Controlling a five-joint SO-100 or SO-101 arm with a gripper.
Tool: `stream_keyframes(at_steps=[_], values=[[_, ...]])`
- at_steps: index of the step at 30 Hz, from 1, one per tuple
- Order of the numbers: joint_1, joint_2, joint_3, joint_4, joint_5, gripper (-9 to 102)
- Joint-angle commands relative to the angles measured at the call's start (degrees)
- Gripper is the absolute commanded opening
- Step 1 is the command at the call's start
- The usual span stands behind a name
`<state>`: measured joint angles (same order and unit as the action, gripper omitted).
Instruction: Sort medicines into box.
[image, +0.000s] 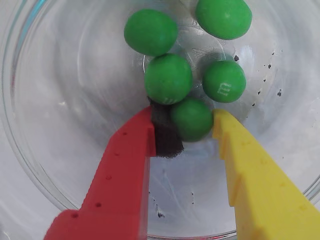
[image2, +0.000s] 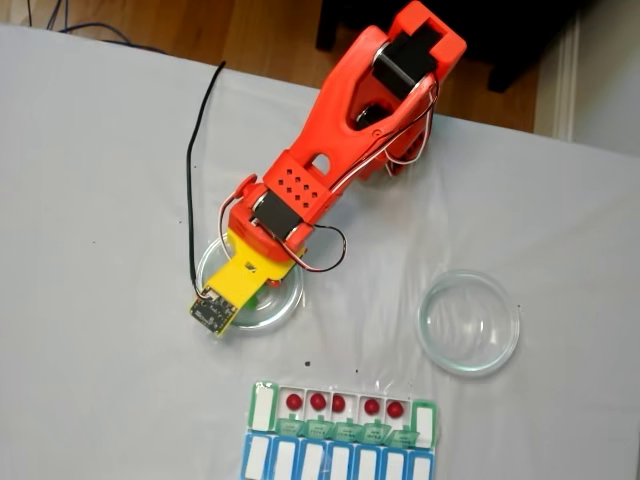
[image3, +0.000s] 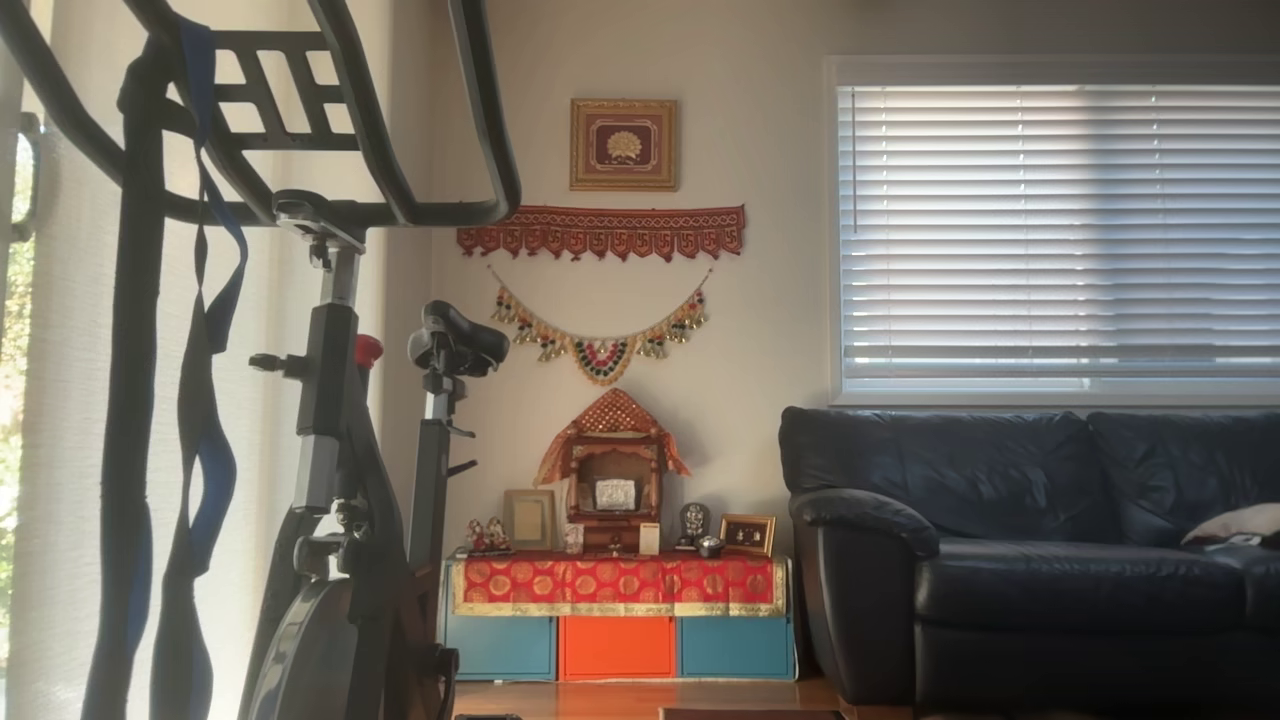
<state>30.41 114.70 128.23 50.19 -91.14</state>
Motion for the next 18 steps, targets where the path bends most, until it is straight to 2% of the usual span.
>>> stream_keyframes(at_steps=[1,11,18], values=[[-0.62,1.58,0.09,-0.44,0.79,5],[-0.35,2.72,-1.05,2.72,1.85,1],[1.41,2.72,-13.71,19.95,0.26,1]])
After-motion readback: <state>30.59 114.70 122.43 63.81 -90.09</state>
